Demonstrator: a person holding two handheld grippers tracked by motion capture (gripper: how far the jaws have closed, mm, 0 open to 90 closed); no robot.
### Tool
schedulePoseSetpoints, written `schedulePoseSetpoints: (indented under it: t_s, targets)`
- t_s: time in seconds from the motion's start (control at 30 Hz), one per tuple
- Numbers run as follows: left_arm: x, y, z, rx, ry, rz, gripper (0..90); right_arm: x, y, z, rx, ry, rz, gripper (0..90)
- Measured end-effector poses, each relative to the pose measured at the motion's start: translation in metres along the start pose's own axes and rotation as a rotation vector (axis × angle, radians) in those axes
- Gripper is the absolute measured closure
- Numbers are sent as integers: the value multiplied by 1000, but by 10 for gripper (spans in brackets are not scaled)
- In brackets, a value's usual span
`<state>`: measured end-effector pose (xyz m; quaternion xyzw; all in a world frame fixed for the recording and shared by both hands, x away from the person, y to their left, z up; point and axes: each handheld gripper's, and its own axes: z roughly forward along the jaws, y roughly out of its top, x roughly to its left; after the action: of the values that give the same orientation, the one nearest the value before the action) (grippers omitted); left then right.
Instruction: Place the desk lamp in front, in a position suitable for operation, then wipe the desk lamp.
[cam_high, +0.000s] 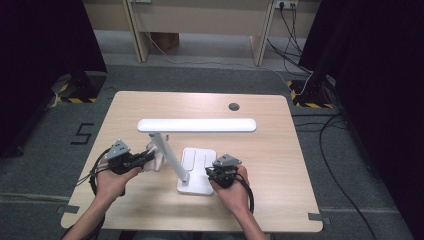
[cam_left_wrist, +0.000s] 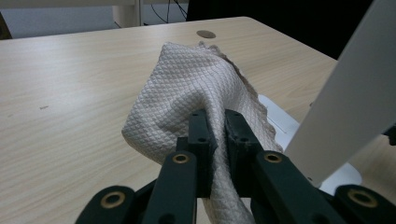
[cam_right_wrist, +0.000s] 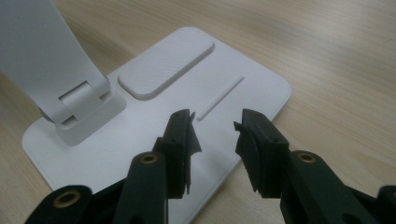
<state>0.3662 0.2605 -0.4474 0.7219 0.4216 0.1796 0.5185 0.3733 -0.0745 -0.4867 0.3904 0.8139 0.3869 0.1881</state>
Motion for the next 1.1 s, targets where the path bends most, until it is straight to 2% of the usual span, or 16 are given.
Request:
schedulePoseSetpoints:
  t_s: [0.1, 0.33, 0.57, 0.93, 1.1]
  targets:
    - [-4, 5, -11, -9, 0, 18, 824, -2, -1, 0, 3, 3, -2, 640]
    - [-6, 15, -26, -43, 8, 29, 824, -5, -1, -2, 1, -6, -1, 636]
    - [-5, 15, -35, -55, 28, 18, 824, -6, 0, -2, 4, -3, -1, 632]
    - [-9, 24, -43, -73, 23, 40, 824, -6, -2, 0, 9, 0, -3, 633]
    - [-11, 30, -50, -91, 22, 55, 824, -7, -3, 2, 20, 4, -7, 685]
